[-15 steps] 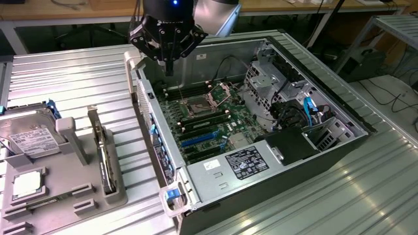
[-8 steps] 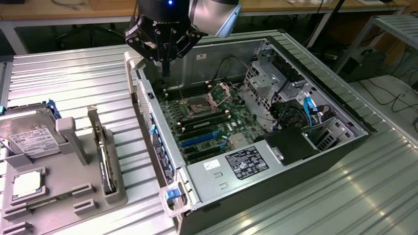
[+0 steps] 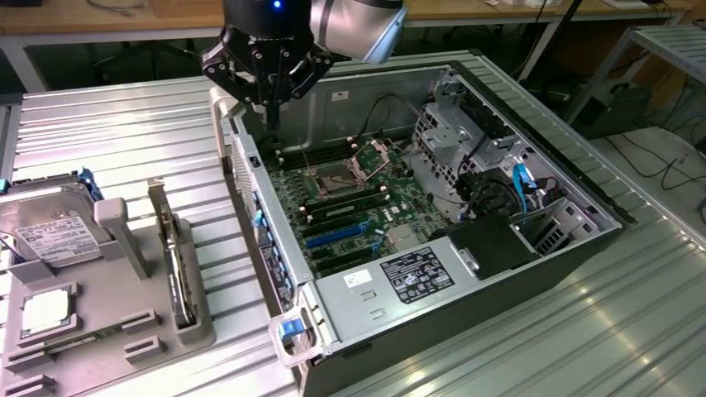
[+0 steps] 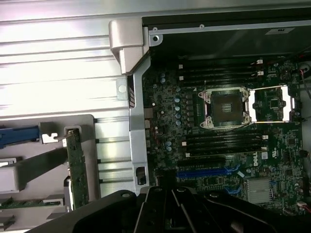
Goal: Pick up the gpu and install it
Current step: 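Reach for the gpu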
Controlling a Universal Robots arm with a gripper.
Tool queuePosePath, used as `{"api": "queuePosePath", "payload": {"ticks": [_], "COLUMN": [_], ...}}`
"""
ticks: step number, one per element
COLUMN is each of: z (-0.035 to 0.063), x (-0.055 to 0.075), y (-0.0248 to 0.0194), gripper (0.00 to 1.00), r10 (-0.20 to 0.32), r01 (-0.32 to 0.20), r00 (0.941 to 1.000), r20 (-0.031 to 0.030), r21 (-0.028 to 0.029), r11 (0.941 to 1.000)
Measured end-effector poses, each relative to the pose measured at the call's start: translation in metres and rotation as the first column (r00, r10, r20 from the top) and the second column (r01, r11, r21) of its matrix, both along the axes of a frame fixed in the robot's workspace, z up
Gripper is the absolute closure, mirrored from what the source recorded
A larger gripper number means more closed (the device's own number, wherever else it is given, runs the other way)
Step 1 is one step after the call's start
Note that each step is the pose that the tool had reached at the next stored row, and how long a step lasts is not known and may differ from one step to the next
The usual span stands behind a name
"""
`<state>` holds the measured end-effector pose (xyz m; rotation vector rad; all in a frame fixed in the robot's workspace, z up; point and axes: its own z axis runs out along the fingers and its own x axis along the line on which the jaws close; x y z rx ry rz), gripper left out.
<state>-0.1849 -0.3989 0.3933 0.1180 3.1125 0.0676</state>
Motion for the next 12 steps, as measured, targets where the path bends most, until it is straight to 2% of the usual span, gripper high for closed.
{"api": "queuePosePath", "payload": {"ticks": [12], "z": [0.0], "x": [-0.013], "y": [0.0], "gripper": [0.89], "r10": [0.0], "r01": [0.0], "r00": [1.0], "r20": [0.0], "r21": [0.0], "r11": [1.0]}}
